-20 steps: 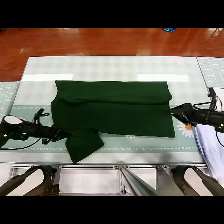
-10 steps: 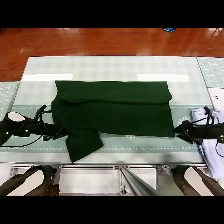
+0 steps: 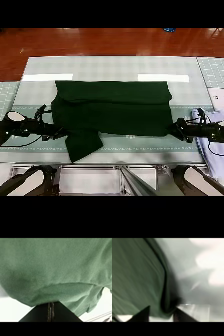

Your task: Fold the shirts.

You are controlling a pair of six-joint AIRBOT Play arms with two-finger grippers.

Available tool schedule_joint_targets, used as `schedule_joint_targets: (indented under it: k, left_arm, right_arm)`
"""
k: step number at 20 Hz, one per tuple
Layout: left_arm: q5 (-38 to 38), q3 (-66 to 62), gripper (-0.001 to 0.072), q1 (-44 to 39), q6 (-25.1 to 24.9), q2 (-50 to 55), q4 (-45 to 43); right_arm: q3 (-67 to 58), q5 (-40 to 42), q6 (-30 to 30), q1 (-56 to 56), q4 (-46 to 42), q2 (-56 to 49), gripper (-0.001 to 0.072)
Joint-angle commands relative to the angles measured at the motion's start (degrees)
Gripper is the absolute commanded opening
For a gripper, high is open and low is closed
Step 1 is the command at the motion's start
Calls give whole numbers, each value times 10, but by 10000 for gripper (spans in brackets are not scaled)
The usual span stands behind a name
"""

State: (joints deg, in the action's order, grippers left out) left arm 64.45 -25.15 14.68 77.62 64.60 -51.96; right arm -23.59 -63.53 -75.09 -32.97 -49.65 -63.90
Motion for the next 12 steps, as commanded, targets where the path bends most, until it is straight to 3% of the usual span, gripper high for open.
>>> schedule_joint_targets:
  k: [1, 3, 9, 12]
  left_arm:
    - [-10, -2, 18, 0, 0, 0, 2]
    - [-8, -14, 18, 0, 0, 0, 2]
    - [41, -163, 18, 1, 0, 2, 6]
    - [35, -268, 17, -3, 2, 33, 6]
  right_arm:
    - [-14, 36, 51, 1, 74, -39, 221]
    - [-23, 10, 119, 0, 115, -49, 19]
    - [-133, -68, 120, 1, 105, -49, 19]
    - [-202, -77, 126, 8, 163, -55, 19]
